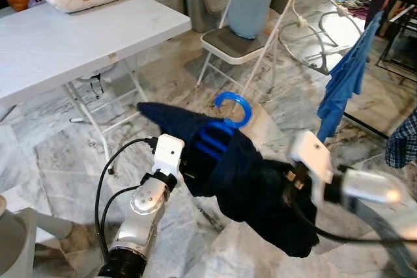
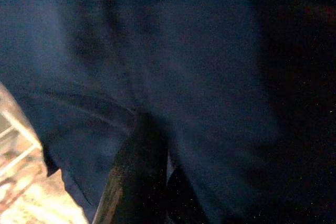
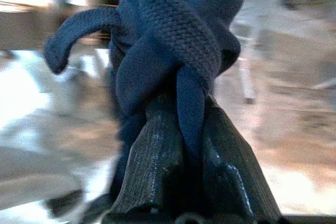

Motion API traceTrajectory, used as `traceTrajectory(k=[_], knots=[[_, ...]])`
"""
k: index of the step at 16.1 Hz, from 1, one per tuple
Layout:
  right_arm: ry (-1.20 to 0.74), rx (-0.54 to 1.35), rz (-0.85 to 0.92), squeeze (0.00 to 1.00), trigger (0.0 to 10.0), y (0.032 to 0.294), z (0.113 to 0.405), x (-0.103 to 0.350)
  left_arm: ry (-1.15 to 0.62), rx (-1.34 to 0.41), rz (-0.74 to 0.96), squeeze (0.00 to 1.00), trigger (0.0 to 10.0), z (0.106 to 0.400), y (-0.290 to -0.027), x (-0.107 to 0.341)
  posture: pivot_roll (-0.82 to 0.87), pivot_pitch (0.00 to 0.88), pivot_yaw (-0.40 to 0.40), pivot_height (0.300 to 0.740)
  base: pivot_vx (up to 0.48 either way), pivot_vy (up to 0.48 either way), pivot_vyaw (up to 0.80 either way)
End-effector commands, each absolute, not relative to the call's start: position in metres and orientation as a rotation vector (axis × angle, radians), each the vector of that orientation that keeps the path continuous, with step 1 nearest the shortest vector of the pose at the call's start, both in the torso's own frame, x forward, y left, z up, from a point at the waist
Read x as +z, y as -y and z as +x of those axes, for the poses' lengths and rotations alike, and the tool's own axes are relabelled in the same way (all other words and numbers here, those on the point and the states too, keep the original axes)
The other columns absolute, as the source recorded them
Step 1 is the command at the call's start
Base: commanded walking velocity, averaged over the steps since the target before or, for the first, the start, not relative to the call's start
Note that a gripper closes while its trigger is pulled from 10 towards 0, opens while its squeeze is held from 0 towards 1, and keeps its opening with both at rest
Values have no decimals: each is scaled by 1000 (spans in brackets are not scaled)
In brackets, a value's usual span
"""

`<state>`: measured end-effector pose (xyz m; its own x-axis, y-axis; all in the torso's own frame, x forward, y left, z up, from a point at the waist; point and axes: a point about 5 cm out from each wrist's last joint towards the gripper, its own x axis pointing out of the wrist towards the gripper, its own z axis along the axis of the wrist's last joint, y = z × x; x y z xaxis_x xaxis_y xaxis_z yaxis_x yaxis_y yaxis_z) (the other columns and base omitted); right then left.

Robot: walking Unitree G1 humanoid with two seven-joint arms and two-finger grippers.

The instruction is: Hang hanger

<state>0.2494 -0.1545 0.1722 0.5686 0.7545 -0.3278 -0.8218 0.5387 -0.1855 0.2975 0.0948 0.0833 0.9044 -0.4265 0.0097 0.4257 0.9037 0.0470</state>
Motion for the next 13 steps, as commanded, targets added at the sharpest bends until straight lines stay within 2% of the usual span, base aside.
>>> traceTrajectory(k=[1,4,5,7,13], knots=[[-172,933,-369,0,10000,150,253,177,34,-449,38,0,0,296,-95,87,-204,87,79,740,0,0,0],[-165,945,-380,0,10000,148,254,175,63,-393,53,0,0,296,-103,90,-204,87,79,740,0,0,0],[-169,944,-406,0,10000,151,254,172,78,-311,24,0,0,301,-115,95,-204,87,79,740,0,0,0],[-181,945,-434,0,10000,156,253,168,94,-268,33,0,0,305,-124,101,-204,87,79,740,0,0,0],[-346,965,-569,0,10000,211,242,162,118,-157,64,0,0,318,-148,117,-209,84,80,740,0,0,0]])
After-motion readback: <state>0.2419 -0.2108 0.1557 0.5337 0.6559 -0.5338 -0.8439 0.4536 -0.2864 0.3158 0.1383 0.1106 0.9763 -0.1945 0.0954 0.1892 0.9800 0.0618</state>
